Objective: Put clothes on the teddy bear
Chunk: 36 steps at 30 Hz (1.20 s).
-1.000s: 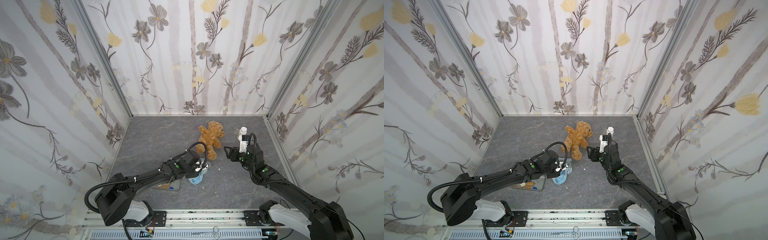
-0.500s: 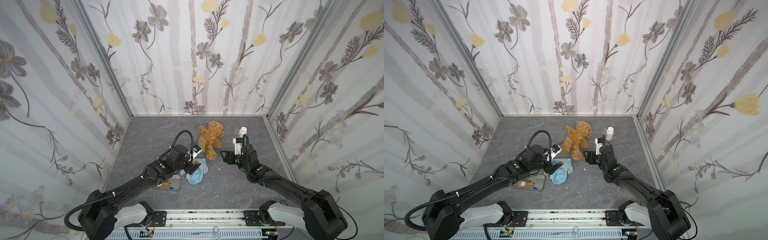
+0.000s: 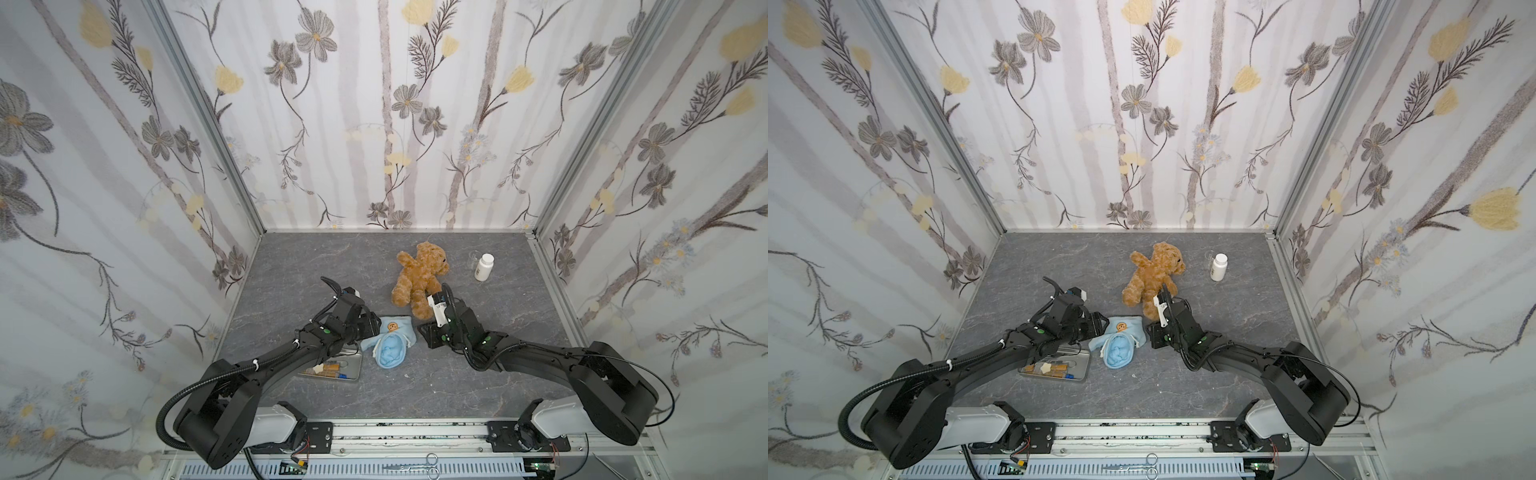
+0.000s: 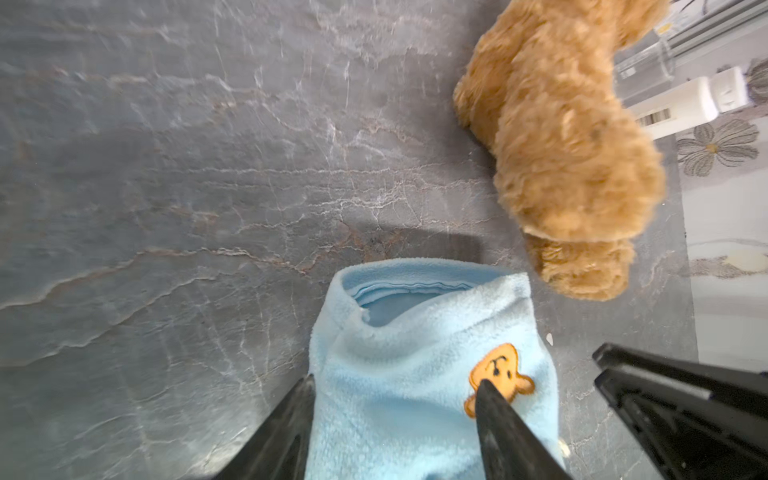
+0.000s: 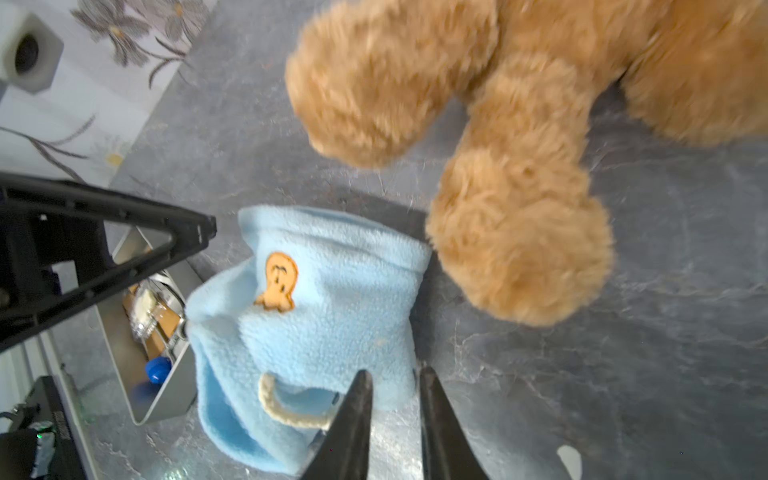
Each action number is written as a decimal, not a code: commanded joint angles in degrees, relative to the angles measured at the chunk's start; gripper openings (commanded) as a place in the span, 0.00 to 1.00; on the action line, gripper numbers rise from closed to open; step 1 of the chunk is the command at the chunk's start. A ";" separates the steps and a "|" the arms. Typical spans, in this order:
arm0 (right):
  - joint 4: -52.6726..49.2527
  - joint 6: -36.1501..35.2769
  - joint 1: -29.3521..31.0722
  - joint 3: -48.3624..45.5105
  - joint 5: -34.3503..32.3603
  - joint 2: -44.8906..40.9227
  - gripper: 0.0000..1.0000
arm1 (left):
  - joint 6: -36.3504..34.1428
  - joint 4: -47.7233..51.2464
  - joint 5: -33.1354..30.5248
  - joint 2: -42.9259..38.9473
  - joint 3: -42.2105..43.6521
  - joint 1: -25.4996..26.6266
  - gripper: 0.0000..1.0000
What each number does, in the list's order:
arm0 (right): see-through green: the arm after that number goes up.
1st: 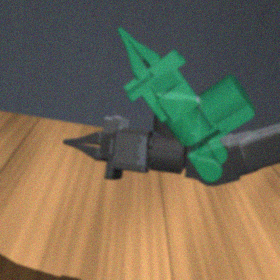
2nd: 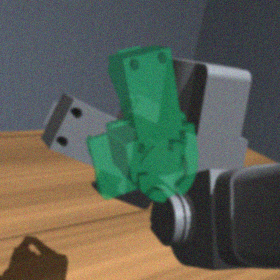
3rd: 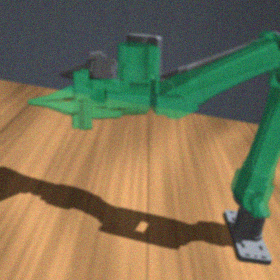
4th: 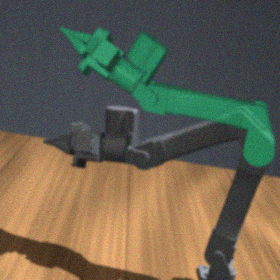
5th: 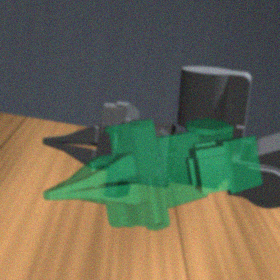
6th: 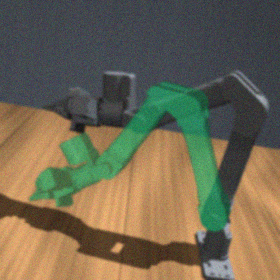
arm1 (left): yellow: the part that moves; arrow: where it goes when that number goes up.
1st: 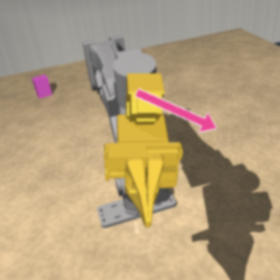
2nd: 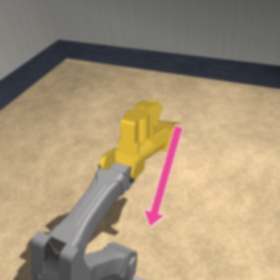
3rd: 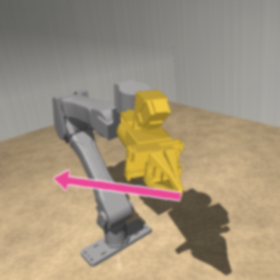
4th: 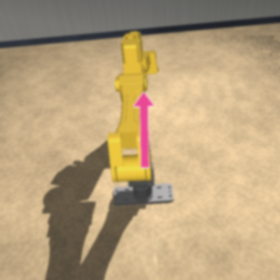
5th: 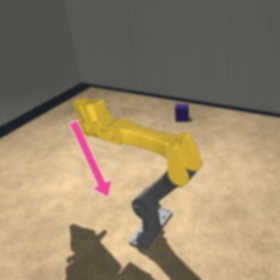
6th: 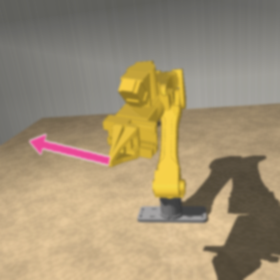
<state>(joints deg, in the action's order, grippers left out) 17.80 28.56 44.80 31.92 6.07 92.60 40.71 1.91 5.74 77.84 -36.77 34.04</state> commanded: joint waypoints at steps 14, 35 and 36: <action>26.40 8.13 13.33 -1.56 1.61 7.76 0.20 | -1.19 -17.73 11.73 21.03 -13.30 3.25 0.57; -2.70 8.43 2.58 -5.23 -10.40 -9.25 0.39 | 5.34 -5.52 8.39 -7.58 9.51 0.01 0.41; -2.86 8.78 2.61 -4.99 -10.38 -8.08 0.37 | 4.17 -5.52 8.50 -5.29 7.87 -0.08 0.39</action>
<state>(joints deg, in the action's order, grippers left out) 19.22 35.22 47.62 26.04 -1.50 82.83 42.61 -3.60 11.73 69.60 -27.18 34.15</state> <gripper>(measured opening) 0.382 0.403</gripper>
